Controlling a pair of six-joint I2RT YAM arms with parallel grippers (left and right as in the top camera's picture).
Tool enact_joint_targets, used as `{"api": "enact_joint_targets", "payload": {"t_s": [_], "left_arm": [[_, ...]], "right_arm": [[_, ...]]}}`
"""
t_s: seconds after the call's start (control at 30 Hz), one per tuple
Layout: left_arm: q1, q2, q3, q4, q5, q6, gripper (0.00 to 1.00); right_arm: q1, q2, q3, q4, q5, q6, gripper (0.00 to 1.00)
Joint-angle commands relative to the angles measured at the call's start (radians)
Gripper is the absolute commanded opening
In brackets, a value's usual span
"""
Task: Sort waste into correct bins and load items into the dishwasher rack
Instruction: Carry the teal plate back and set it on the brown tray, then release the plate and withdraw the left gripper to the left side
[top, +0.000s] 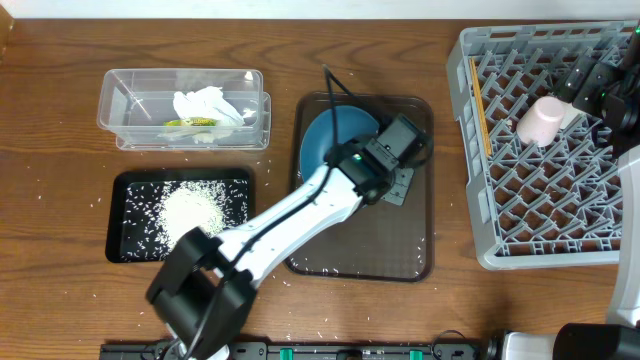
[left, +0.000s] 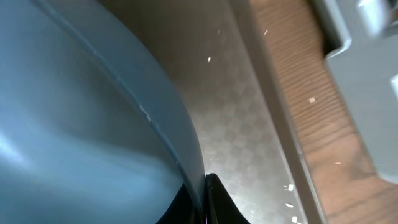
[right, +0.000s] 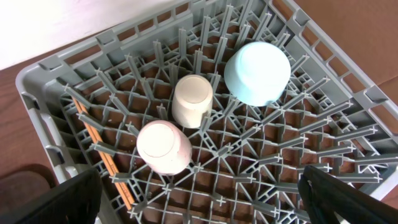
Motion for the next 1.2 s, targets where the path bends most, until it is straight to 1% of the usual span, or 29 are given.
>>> {"api": "enact_joint_targets", "payload": {"t_s": [0.0, 0.23, 0.3, 0.4, 0.5, 0.57, 0.67, 0.77, 0.93, 0.97, 1.1, 1.17], "left_arm": [[-0.011, 0.02, 0.009, 0.017, -0.047, -0.005, 0.06], [-0.011, 0.034, 0.008, 0.02, -0.041, -0.005, 0.07], [-0.011, 0.034, 0.009, 0.02, -0.039, -0.005, 0.11], [-0.011, 0.034, 0.009, 0.018, -0.038, -0.006, 0.29], [-0.011, 0.031, 0.009, 0.02, -0.023, -0.006, 0.37], [-0.009, 0.023, 0.012, 0.021, 0.014, -0.014, 0.39], [0.001, -0.008, 0.023, 0.02, 0.056, -0.018, 0.4], [0.035, -0.068, 0.024, 0.016, 0.054, -0.017, 0.4], [0.178, -0.208, 0.024, -0.049, 0.051, -0.017, 0.41], [0.217, -0.235, 0.024, -0.068, 0.051, -0.017, 0.46], [0.414, -0.337, 0.024, -0.165, 0.051, -0.017, 0.53], [0.527, -0.377, 0.024, -0.219, 0.051, -0.018, 0.55]], "right_arm": [[-0.004, -0.003, 0.006, -0.001, 0.007, 0.011, 0.99], [-0.004, -0.003, 0.006, -0.001, 0.007, 0.011, 0.99], [-0.004, -0.003, 0.006, -0.001, 0.007, 0.011, 0.99], [-0.004, -0.003, 0.006, -0.001, 0.007, 0.011, 0.99], [-0.004, -0.003, 0.006, -0.001, 0.007, 0.011, 0.99], [-0.004, -0.003, 0.006, -0.001, 0.007, 0.011, 0.99], [-0.004, -0.003, 0.006, -0.001, 0.007, 0.011, 0.99], [-0.004, -0.003, 0.006, -0.001, 0.007, 0.011, 0.99], [-0.004, -0.003, 0.006, -0.001, 0.007, 0.011, 0.99], [-0.004, -0.003, 0.006, -0.001, 0.007, 0.011, 0.99], [-0.004, -0.003, 0.006, -0.001, 0.007, 0.011, 0.99], [-0.004, -0.003, 0.006, -0.001, 0.007, 0.011, 0.99]]}}
